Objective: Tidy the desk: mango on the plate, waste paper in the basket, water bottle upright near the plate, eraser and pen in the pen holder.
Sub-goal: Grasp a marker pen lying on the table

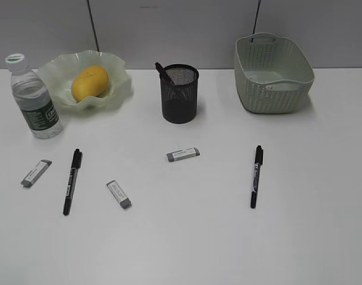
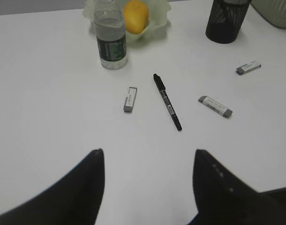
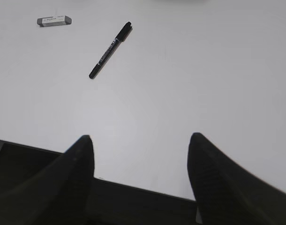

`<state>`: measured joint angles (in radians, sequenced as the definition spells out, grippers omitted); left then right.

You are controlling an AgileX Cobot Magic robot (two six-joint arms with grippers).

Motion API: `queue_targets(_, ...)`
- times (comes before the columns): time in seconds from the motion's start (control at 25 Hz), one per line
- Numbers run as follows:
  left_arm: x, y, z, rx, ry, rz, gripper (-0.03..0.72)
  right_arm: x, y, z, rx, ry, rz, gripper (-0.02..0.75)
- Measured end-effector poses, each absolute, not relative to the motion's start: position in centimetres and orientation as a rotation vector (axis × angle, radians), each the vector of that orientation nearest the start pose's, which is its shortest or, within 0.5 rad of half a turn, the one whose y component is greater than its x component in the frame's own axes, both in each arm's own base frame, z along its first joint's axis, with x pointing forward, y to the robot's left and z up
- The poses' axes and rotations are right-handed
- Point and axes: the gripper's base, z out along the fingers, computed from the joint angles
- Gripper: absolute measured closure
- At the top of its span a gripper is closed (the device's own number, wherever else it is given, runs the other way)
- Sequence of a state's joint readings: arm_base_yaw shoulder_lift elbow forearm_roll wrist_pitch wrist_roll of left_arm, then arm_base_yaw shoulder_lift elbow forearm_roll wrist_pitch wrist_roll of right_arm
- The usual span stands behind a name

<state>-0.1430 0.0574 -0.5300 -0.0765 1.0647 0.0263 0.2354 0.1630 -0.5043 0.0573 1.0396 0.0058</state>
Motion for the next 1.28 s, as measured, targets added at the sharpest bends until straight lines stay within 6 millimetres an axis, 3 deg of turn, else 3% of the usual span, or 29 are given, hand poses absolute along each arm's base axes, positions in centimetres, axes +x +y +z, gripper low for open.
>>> queue_targets(0.16,2.4,-0.9,29.6,0.174,2.124,-0.162,0.235,1.9,0.9,27.9,-0.247,2.174,0.207,0.238)
queue_targets(0.48,10.8,-2.6,30.6,0.128,2.299,-0.255,0.235,1.9,0.9,27.9,-0.253,2.173,0.204,0.238)
queue_targets(0.72,17.8,-4.7,28.9,0.112,2.543,-0.338,0.235,1.9,0.9,27.9,-0.253,2.173,0.204,0.238)
queue_targets(0.92,22.5,-7.7,27.0,0.207,2.662,-0.361,0.235,1.9,0.9,27.9,-0.253,2.173,0.203,0.238)
queue_targets(1.28,29.7,-11.1,22.4,0.069,2.862,-0.359,0.235,1.9,0.9,27.9,-0.253,2.171,0.203,0.239)
